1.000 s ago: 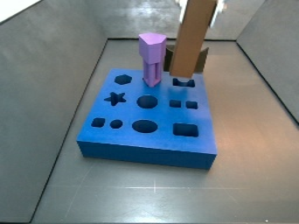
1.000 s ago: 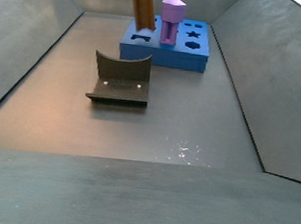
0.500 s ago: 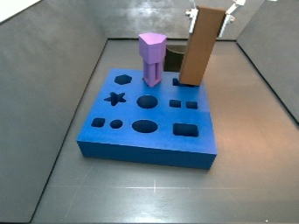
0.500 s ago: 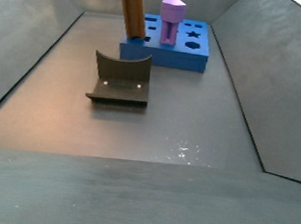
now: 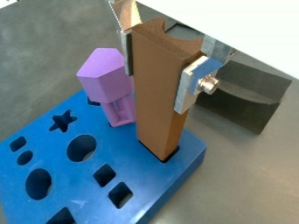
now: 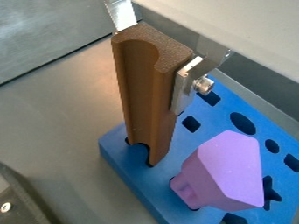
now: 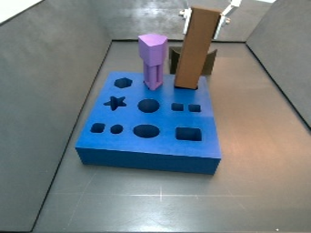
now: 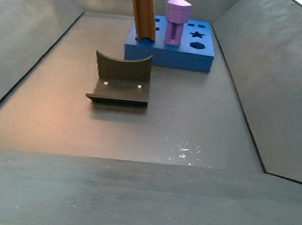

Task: Pick up the arch object. Move up. Place the arch object on the fixture. Regrasp the arch object. Rotate the arch object. Move to above the board. Insert the arch object.
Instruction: Insert the arch object.

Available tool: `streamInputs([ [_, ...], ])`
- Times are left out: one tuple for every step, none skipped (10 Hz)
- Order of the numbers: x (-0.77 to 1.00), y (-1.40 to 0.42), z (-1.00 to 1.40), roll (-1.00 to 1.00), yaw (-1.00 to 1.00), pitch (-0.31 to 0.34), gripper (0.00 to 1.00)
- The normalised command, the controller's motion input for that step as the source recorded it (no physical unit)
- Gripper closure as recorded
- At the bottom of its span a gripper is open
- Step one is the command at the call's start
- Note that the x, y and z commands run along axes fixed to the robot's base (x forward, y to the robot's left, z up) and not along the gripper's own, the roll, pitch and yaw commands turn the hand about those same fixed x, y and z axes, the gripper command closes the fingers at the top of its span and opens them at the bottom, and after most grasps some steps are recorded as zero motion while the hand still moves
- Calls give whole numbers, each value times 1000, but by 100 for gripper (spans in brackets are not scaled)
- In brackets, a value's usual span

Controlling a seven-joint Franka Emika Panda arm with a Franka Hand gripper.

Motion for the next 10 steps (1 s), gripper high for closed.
streamInputs([
  [303, -369, -1000, 30, -446, -97, 100],
  [460, -309, -1000, 54, -483, -80, 100],
  [337, 40, -1000, 66, -263, 0, 100],
  [-106, 580, -903, 0, 0, 0, 100],
  [-211, 440, -534, 0, 77, 0, 100],
  [0, 57, -37, -46, 0, 0, 100],
  [0, -51, -111, 0, 0, 0, 100],
  [-20, -320, -760, 129, 0, -61, 100],
  [0, -531, -900, 227, 11, -31, 100],
  [0, -614, -1000, 176, 0, -40, 100],
])
